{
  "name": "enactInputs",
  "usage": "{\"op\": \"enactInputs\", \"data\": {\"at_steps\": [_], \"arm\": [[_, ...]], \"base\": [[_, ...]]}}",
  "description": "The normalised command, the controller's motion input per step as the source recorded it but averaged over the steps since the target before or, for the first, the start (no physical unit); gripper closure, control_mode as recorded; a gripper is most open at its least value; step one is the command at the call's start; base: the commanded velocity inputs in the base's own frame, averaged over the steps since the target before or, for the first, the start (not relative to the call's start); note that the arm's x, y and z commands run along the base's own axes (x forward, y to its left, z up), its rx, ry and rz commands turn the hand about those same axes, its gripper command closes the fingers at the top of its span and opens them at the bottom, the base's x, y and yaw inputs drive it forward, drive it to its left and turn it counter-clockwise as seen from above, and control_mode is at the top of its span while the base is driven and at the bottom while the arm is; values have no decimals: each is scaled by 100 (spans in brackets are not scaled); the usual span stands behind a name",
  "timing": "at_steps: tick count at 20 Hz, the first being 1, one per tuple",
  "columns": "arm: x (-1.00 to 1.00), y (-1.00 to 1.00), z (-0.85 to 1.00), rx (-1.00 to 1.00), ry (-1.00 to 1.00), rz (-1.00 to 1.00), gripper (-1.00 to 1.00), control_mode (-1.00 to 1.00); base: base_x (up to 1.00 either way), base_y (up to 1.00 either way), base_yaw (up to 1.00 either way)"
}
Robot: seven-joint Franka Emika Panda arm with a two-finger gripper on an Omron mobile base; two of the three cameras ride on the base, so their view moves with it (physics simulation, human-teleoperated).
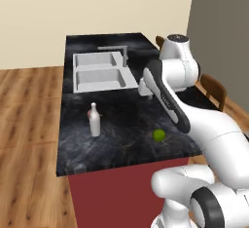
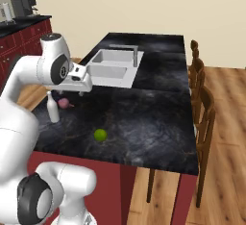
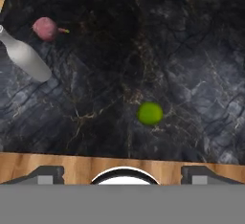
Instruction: Place the liquor on the top shelf of the fridge to keep it out of children's reach, and place the onion and lime on lower shelves for easy access.
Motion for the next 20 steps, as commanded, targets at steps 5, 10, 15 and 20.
{"op": "enactInputs", "data": {"at_steps": [5, 10, 15, 20], "arm": [[-29, 38, -28, 0, -22, 0, -100, -100], [-9, 38, -26, 0, -11, 0, -100, -100], [-1, 35, -18, 0, 0, 0, -100, -100], [-3, 14, -2, 1, 0, 0, -100, -100]], "base": [[0, 0, 0], [0, 0, 0], [0, 0, 0], [0, 0, 0]]}}
